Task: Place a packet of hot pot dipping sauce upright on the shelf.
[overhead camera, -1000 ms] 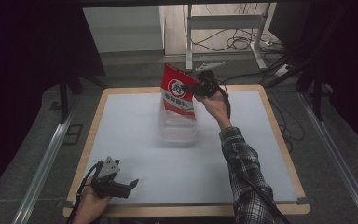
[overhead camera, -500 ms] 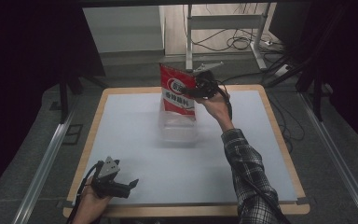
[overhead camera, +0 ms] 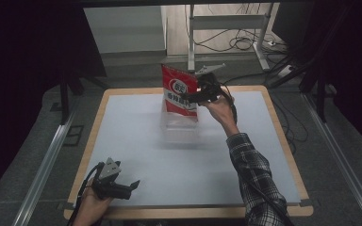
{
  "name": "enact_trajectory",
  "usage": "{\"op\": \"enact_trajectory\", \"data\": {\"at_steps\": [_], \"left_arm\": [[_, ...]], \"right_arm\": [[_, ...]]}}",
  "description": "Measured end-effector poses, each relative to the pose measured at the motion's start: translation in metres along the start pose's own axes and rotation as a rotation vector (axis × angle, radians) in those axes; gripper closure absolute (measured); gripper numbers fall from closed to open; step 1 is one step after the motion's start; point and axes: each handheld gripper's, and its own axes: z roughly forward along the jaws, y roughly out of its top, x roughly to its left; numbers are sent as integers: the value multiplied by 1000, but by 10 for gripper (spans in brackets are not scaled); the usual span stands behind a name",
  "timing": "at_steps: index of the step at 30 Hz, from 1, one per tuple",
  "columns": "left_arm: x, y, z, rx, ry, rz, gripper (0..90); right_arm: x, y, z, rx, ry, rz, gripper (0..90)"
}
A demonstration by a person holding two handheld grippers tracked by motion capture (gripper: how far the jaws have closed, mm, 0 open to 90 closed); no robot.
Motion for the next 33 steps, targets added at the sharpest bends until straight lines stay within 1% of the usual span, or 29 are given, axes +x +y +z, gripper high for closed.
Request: {"op": "enact_trajectory", "data": {"at_steps": [4,5,7,9,13,14,18,24,29,32,33], "left_arm": [[0,0,0,-1,0,-3,0],[0,0,0,-1,1,-3,0],[0,0,0,-2,-2,-3,0],[0,0,0,-2,-3,-2,0],[0,0,0,-5,-4,-2,0],[1,0,0,-5,-5,-4,0],[1,0,0,-8,-7,-4,0],[2,-1,-1,-17,-15,-12,0],[2,-1,-2,-23,-17,-11,0],[2,-2,-2,-31,-23,-13,0],[2,-2,-3,-40,-24,-14,0]], "right_arm": [[3,-1,-3,3,27,2,132],[3,-1,-3,3,27,2,132],[4,-1,-5,5,36,17,96],[5,-2,-7,10,41,24,73],[8,-6,-11,8,41,14,50],[9,-8,-14,4,50,17,35],[12,-11,-17,8,54,23,6],[15,-15,-23,5,59,28,0],[19,-21,-30,3,60,25,0],[19,-24,-34,1,61,29,0],[20,-25,-35,0,60,30,0]]}}
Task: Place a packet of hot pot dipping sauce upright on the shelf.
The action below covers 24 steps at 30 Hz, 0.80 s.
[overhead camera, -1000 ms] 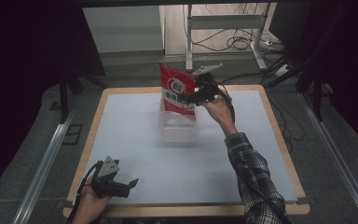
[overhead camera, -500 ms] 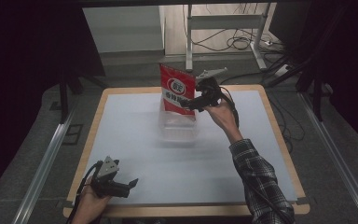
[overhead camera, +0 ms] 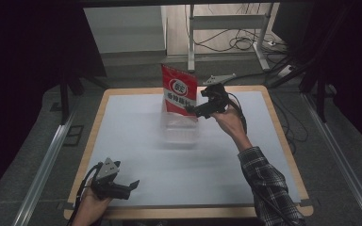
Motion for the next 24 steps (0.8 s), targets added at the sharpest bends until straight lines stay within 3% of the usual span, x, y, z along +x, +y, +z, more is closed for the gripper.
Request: {"op": "enact_trajectory", "data": {"at_steps": [11,24], "left_arm": [[6,-5,-8,-94,-50,-44,0],[5,-7,-11,-122,-46,-30,0]], "right_arm": [[6,-14,-14,2,-1,-1,0],[9,-24,-30,1,-18,3,0]]}}
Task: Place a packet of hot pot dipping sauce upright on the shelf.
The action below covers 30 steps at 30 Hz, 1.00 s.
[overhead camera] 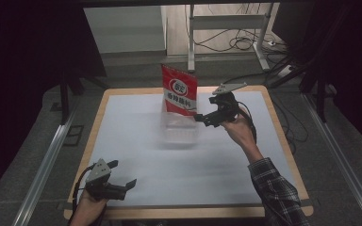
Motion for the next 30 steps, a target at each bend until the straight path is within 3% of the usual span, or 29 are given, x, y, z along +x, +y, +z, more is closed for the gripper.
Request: {"op": "enact_trajectory", "data": {"at_steps": [26,30], "left_arm": [[-2,0,0,-3,21,7,0],[-2,0,0,-1,24,7,0]], "right_arm": [[12,-21,-36,11,-58,-5,0],[16,-26,-39,30,-93,-10,0]]}}
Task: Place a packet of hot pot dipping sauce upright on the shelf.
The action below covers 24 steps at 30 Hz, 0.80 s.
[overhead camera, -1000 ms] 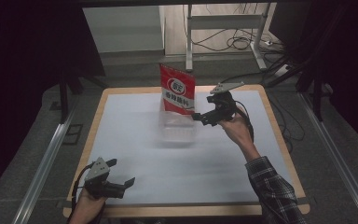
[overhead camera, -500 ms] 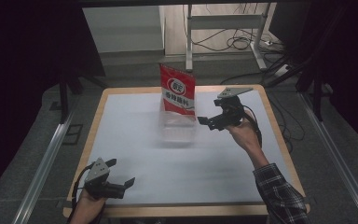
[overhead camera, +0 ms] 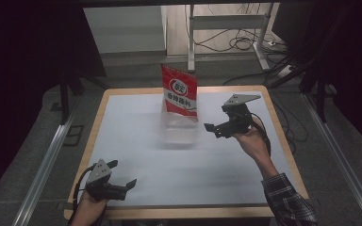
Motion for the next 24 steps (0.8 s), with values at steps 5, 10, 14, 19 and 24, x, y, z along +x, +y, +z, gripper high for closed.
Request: {"op": "enact_trajectory", "data": {"at_steps": [5,10,14,19,24], "left_arm": [[0,0,0,1,2,1,0],[0,0,0,3,3,3,0],[0,0,0,6,3,5,0],[-1,0,1,12,9,8,0],[0,1,1,17,10,0,0]], "right_arm": [[4,-9,-5,4,-9,-2,0],[8,-14,-7,5,-12,-8,0],[11,-19,-9,5,-17,-7,0],[16,-30,-12,10,-34,-15,0],[18,-37,-14,6,-36,-14,0]]}}
